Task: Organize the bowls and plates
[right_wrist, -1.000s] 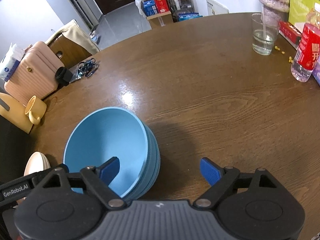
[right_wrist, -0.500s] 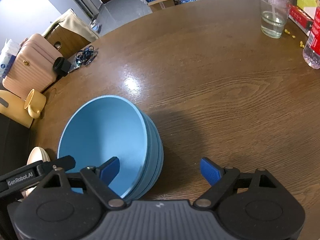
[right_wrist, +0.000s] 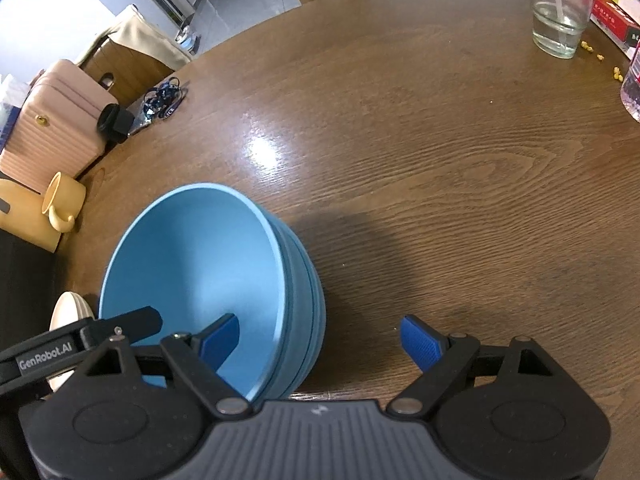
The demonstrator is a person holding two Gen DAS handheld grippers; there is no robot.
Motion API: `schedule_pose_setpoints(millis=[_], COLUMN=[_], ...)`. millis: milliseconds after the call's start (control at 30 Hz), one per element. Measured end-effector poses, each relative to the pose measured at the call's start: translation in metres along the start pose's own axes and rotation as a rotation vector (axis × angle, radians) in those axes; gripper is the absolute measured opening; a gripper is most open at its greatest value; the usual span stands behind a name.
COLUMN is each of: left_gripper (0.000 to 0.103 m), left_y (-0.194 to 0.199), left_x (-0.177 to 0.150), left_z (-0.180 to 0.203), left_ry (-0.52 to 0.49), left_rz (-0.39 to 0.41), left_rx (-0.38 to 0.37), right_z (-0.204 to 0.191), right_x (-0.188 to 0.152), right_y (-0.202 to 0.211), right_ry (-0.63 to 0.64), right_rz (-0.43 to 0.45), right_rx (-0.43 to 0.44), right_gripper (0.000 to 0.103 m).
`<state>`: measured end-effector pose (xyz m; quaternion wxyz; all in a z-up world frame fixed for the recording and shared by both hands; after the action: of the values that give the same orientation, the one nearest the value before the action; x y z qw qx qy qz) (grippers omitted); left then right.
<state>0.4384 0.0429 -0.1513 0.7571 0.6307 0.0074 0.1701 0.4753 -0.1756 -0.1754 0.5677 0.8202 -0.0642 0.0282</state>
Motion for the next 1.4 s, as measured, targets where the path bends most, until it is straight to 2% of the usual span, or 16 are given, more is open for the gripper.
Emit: schedule_pose_setpoints(millis=[133, 333, 600, 933, 1400], left_gripper=[0.096, 0.081, 0.072, 0.064, 0.047], left_y=[-0.006, -0.014, -0.024, -0.034, -0.039], left_x=[0.002, 0.003, 0.005, 0.008, 0.009], left_z=[0.002, 0.004, 0.005, 0.004, 0.001], left_ry=[-0.002, 0.002, 0.004, 0.007, 0.012], left_rz=[-0.017, -0.043, -0.076, -0.101, -0.112], left_rx=[-0.027, -0.049, -0.072, -0.091, -0.129], right_z=[-0.001, -0.002, -0.003, -0.001, -0.002], right_x=[0.001, 0.003, 0.004, 0.004, 0.006], right_y=[-0.006, -0.014, -0.024, -0.030, -0.037], right_ry=[0.000, -0.004, -0.010, -0.018, -0.023], right_rz=[-0.017, -0.036, -0.056, -0.076, -0.082], right_rx=[0.009, 0.033, 0.060, 0.082, 0.131], right_gripper=[0.087, 0.085, 0.072, 0.061, 0.036])
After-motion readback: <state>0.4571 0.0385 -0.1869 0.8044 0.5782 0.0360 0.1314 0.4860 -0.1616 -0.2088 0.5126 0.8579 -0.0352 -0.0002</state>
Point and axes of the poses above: each gripper's, at about its wrist camera, not at the fingertips, and y roughly against the way its jaws point, z to its right, x to its top, the point moved 5 cm from there along -y, roughly the way its jaws point, and after that the axes turned 8 degrees about -z, right-handed, at the moved point
